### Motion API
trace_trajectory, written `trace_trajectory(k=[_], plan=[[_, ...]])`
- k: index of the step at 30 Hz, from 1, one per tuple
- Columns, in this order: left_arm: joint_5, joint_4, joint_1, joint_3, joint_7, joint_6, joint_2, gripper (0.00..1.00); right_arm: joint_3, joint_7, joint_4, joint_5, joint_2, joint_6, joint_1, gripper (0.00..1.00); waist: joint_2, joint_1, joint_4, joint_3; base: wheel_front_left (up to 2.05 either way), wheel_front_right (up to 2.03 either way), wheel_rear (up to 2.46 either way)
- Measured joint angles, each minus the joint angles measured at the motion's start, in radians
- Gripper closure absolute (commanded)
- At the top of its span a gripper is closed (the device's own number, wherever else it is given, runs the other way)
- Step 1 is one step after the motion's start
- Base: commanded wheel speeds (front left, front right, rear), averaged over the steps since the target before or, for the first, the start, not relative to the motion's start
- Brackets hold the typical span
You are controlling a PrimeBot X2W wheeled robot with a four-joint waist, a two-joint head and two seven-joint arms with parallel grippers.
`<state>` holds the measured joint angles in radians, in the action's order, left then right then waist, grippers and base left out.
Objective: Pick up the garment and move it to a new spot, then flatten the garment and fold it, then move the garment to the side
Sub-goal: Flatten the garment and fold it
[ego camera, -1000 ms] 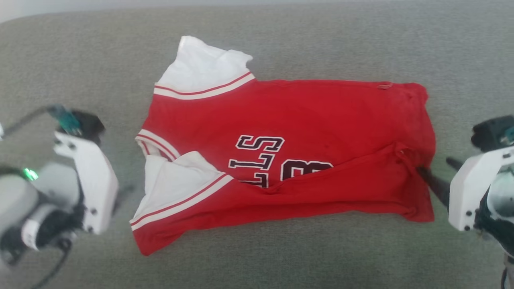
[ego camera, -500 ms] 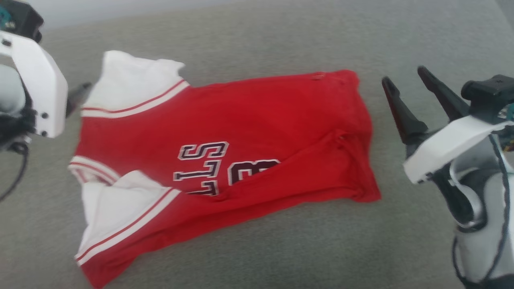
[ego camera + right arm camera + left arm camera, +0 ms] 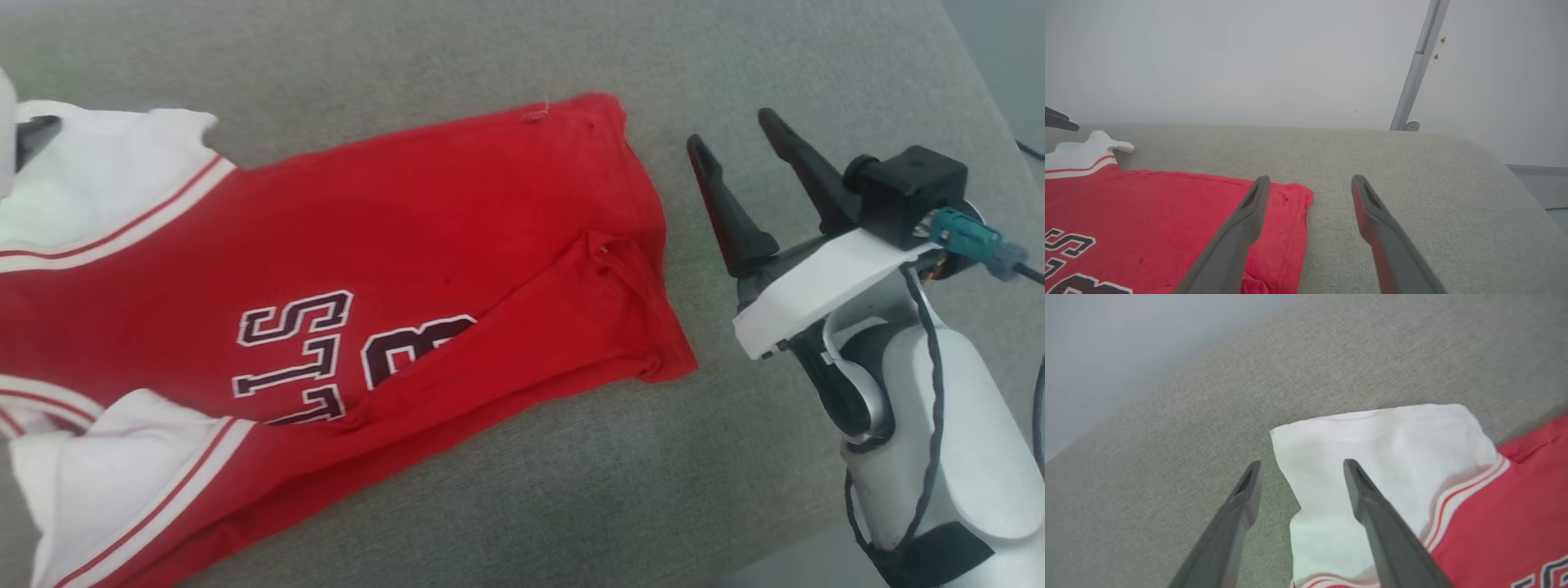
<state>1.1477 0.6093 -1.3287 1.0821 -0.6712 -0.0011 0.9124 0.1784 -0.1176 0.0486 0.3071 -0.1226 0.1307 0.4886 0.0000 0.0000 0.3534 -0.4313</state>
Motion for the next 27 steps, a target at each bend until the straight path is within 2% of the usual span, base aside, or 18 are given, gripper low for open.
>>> trace_trajectory(k=[7, 14, 15, 16, 17, 22, 27], plan=[[0.008, 0.166, -0.02, 0.009, -0.049, -0.018, -0.039, 0.0, 0.033, -0.005, 0.014, 0.009, 0.001, 0.0, 0.026, 0.0, 0.0, 0.0, 0.039, -0.063, 0.0, 0.0, 0.0], [0.02, 0.257, -0.052, 0.003, -0.072, -0.032, -0.076, 0.0, 0.059, -0.039, 0.028, 0.034, -0.012, 0.0, 0.057, 0.0, 0.0, 0.0, 0.041, -0.088, 0.0, 0.0, 0.0], [0.022, 0.265, -0.058, 0.003, -0.083, -0.035, -0.082, 0.15, 0.06, -0.049, 0.032, 0.041, -0.012, 0.0, 0.061, 0.0, 0.0001, 0.0, 0.039, -0.09, 0.0, 0.0, 0.0], [0.024, 0.273, -0.065, 0.003, -0.092, -0.039, -0.089, 0.73, 0.061, -0.061, 0.037, 0.049, -0.013, 0.0, 0.069, 0.0, 0.0001, 0.0, 0.036, -0.093, 0.0, 0.0, 0.0], [0.028, 0.281, -0.07, 0.002, -0.099, -0.039, -0.097, 1.0, 0.062, -0.075, 0.043, 0.056, -0.015, 0.0, 0.079, 0.0, 0.0, 0.0, 0.034, -0.096, 0.0, 0.0, 0.0], [0.021, 0.293, -0.1, 0.01, -0.1, -0.055, -0.145, 1.0, 0.064, -0.121, 0.077, 0.061, -0.043, 0.0, 0.165, 0.0, 0.0, 0.0, 0.009, -0.113, 0.0, 0.0, 0.0], [0.016, 0.316, -0.134, 0.011, -0.084, -0.065, -0.198, 1.0, 0.082, -0.201, 0.166, 0.06, -0.075, 0.0, 0.261, 0.0, 0.0001, -0.0001, -0.031, -0.134, 0.0, 0.0, 0.0]])
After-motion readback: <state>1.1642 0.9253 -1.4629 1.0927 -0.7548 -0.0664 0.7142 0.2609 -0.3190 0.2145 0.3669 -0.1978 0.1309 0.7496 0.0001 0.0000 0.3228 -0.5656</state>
